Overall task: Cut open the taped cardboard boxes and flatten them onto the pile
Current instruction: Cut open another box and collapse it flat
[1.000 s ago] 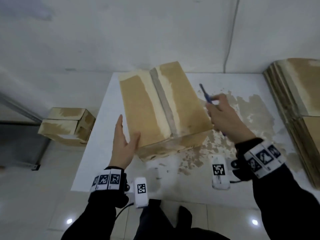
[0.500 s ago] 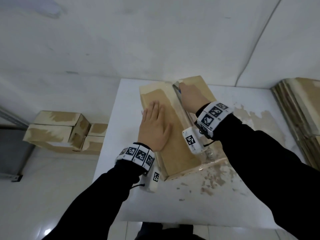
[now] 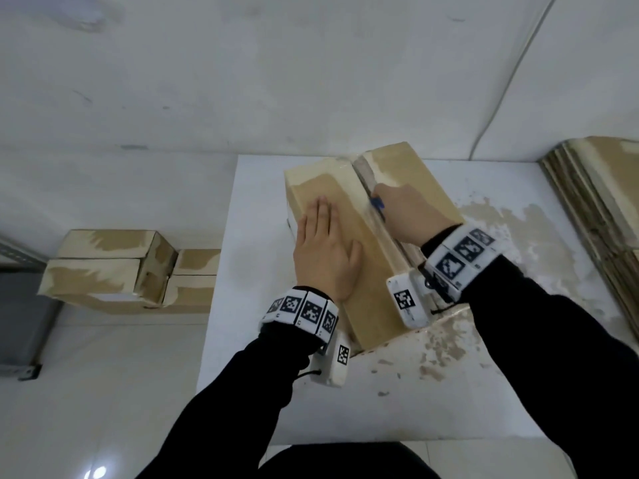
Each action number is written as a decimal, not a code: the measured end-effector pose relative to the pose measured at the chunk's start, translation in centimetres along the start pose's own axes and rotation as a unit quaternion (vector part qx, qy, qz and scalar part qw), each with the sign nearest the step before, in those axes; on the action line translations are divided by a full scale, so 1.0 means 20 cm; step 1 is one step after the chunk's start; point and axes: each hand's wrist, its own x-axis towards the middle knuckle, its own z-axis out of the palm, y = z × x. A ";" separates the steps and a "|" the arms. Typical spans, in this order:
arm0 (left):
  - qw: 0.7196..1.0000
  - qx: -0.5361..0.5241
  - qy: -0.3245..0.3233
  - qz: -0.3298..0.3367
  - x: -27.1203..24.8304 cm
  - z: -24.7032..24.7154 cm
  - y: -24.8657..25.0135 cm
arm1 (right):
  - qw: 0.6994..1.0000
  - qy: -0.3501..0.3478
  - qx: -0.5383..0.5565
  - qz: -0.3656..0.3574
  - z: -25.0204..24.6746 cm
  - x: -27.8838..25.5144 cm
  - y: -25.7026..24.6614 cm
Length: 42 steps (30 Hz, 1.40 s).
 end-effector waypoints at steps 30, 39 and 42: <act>0.856 0.075 -0.109 0.499 0.06 -0.02 0.14 | 0.925 0.044 0.354 0.135 0.35 -1.02 0.33; 0.865 -0.040 -0.078 0.494 0.08 -0.02 0.14 | 0.789 0.010 0.592 0.168 0.34 -1.02 0.34; 0.867 -0.021 -0.063 0.493 0.08 -0.01 0.16 | 0.779 0.007 0.605 0.163 0.35 -1.05 0.32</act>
